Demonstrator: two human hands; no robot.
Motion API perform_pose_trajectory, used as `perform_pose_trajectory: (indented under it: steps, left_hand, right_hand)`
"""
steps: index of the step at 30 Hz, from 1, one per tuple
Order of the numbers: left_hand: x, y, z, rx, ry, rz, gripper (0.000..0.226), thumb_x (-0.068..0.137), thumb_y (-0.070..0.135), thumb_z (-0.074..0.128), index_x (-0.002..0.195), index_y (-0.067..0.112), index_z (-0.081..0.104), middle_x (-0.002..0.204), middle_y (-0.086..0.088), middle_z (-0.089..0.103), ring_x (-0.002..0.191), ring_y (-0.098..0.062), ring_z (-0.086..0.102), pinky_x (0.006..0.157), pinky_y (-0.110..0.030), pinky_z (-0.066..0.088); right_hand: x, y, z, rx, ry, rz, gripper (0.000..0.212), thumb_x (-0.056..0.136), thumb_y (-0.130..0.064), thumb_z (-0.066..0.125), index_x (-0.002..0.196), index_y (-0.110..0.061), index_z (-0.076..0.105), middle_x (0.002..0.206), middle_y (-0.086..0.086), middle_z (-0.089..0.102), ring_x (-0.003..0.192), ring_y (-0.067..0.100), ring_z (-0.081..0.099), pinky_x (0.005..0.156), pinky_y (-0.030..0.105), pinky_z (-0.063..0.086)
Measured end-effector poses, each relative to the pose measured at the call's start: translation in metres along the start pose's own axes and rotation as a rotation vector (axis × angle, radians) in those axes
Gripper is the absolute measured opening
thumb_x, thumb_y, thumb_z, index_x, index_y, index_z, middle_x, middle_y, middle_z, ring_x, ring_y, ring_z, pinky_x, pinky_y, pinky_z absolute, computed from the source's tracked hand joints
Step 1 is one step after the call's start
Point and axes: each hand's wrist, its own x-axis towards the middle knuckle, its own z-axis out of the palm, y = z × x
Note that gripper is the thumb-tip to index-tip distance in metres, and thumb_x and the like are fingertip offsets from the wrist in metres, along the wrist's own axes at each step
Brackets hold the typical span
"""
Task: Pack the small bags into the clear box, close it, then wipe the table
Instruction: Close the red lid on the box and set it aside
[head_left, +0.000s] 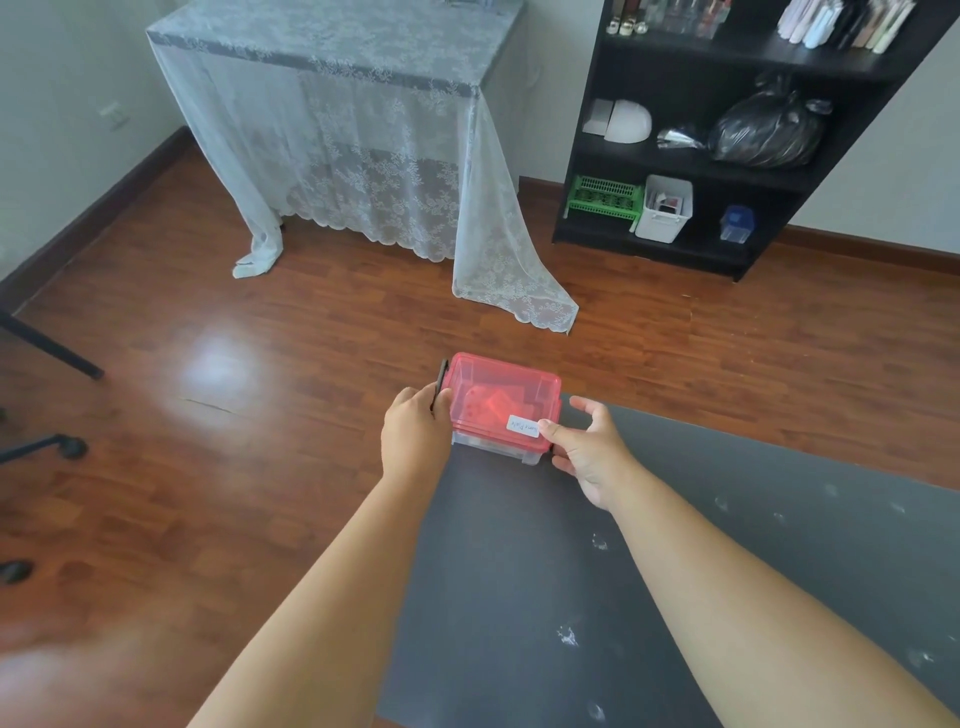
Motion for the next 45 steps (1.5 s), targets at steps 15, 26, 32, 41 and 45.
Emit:
perform_pose_trajectory:
  steps: [15,26,32,41,45]
  left_hand:
    - [0.0,0.001,0.003,0.062,0.011,-0.014,0.032,0.099,0.031,0.041,0.113,0.015,0.065,0.084,-0.002,0.051,0.079,-0.021,0.048,0.062,-0.029,0.034]
    - [-0.004,-0.004,0.002,-0.011,-0.118,-0.101,0.047,0.1,0.043,0.026,0.137,0.021,0.046,0.128,-0.002,0.048,0.103,-0.02,0.052,0.078,-0.031,0.038]
    - [-0.058,-0.013,-0.001,-0.169,-0.032,-0.025,0.049,0.098,0.034,0.039,0.146,0.029,0.031,0.151,0.01,0.026,0.134,-0.014,0.034,0.101,-0.037,0.036]
    - [-0.181,0.003,0.031,-0.046,-0.287,0.287,0.045,0.087,0.008,0.053,0.128,0.028,0.051,0.145,0.014,0.037,0.125,-0.008,0.037,0.098,-0.033,0.04]
    - [-0.224,0.037,0.058,0.026,-0.447,0.526,0.044,0.084,0.007,0.054,0.125,0.022,0.058,0.137,0.008,0.05,0.124,-0.017,0.045,0.102,-0.033,0.038]
  right_hand:
    - [-0.021,-0.002,0.029,-0.669,0.376,-0.314,0.044,0.097,-0.026,0.054,0.136,-0.007,0.052,0.132,0.013,0.058,0.122,0.031,0.053,0.096,0.037,0.043]
    - [-0.025,0.01,0.02,-0.622,0.25,-0.324,0.055,0.099,-0.037,0.043,0.15,-0.019,0.03,0.129,0.005,0.05,0.121,0.023,0.048,0.086,0.027,0.034]
    - [-0.056,0.029,-0.04,-0.457,0.281,-0.402,0.04,0.097,-0.034,0.048,0.137,-0.029,0.046,0.124,-0.003,0.05,0.087,0.002,0.054,0.075,0.024,0.04]
    - [-0.13,0.087,-0.175,-0.457,0.435,-0.283,0.023,0.094,-0.02,0.049,0.097,-0.035,0.065,0.11,-0.012,0.053,0.081,-0.008,0.055,0.06,0.018,0.039]
    - [-0.162,0.11,-0.22,-0.466,0.473,-0.255,0.028,0.091,-0.015,0.049,0.09,-0.037,0.066,0.104,-0.016,0.057,0.082,-0.011,0.054,0.061,0.017,0.039]
